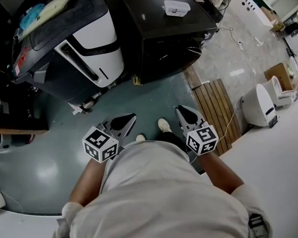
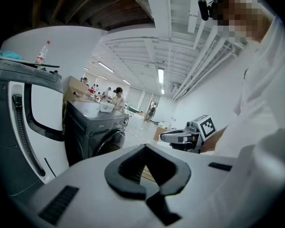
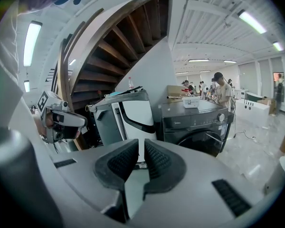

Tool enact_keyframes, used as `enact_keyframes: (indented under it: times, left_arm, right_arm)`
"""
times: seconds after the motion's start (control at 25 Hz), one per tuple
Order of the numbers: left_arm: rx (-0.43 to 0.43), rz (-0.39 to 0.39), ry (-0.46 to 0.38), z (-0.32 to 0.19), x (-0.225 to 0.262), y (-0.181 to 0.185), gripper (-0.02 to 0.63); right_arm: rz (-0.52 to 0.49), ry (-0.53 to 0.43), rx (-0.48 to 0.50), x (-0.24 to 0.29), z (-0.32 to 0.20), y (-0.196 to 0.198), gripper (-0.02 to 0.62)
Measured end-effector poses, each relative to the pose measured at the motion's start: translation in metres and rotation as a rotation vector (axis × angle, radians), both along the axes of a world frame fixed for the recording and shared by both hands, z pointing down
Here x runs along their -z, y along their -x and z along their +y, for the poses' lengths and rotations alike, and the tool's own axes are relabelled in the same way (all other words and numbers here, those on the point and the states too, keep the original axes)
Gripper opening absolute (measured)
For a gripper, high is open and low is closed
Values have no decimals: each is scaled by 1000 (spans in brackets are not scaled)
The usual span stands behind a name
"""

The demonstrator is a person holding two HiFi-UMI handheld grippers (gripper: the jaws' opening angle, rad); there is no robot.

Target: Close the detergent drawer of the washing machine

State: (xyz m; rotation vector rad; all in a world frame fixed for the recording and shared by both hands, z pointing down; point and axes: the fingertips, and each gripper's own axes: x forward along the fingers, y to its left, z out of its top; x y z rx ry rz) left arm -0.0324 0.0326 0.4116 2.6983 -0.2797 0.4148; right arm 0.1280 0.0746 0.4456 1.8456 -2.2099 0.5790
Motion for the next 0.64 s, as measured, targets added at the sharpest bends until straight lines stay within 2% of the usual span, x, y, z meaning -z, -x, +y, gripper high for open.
enact_keyframes:
  times: [0.64]
  left_arm:
    - [12, -11, 5, -3, -5, 3, -5]
  right_arm:
    - [5, 5, 20, -3, -7, 2, 43]
